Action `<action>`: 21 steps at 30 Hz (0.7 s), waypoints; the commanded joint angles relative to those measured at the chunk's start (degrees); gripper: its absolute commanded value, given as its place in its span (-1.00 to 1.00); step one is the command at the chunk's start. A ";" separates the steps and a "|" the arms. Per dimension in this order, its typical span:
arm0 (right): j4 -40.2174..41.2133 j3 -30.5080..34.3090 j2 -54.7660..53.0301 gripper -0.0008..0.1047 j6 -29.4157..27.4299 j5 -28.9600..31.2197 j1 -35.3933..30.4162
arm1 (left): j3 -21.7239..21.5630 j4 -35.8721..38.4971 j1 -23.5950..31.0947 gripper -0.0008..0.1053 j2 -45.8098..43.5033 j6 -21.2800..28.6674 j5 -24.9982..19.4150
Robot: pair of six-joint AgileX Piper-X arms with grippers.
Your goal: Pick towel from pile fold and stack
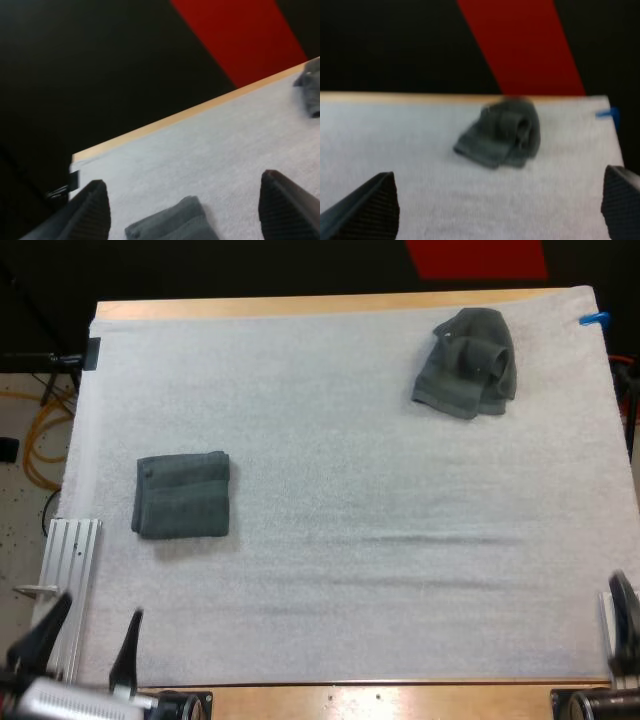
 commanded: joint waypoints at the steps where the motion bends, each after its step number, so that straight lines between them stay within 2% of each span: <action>1: 0.16 0.91 -3.27 0.52 -0.13 -0.21 -0.23 | -0.03 2.60 -0.11 0.16 -2.24 0.22 -1.00; 5: 0.38 2.37 -10.02 0.52 1.19 -0.21 -0.23 | -0.03 9.76 -0.11 0.16 -7.81 0.11 -1.27; 9: 5.07 1.77 -9.94 0.52 3.26 -0.62 -0.04 | -0.15 16.55 -0.11 0.16 -12.59 -2.17 -1.26; 14: 5.29 2.49 -10.18 0.52 3.19 -0.63 -0.20 | -0.14 17.14 -0.11 0.16 -17.58 -5.54 -2.23; 17: 5.16 2.55 -10.18 0.52 2.06 -0.63 -0.20 | -0.65 17.73 0.18 0.16 -18.02 -6.04 -3.67; 21: 4.56 2.87 -10.18 0.52 0.86 -0.63 -0.20 | 1.49 17.06 0.28 0.16 -17.91 -5.01 -4.95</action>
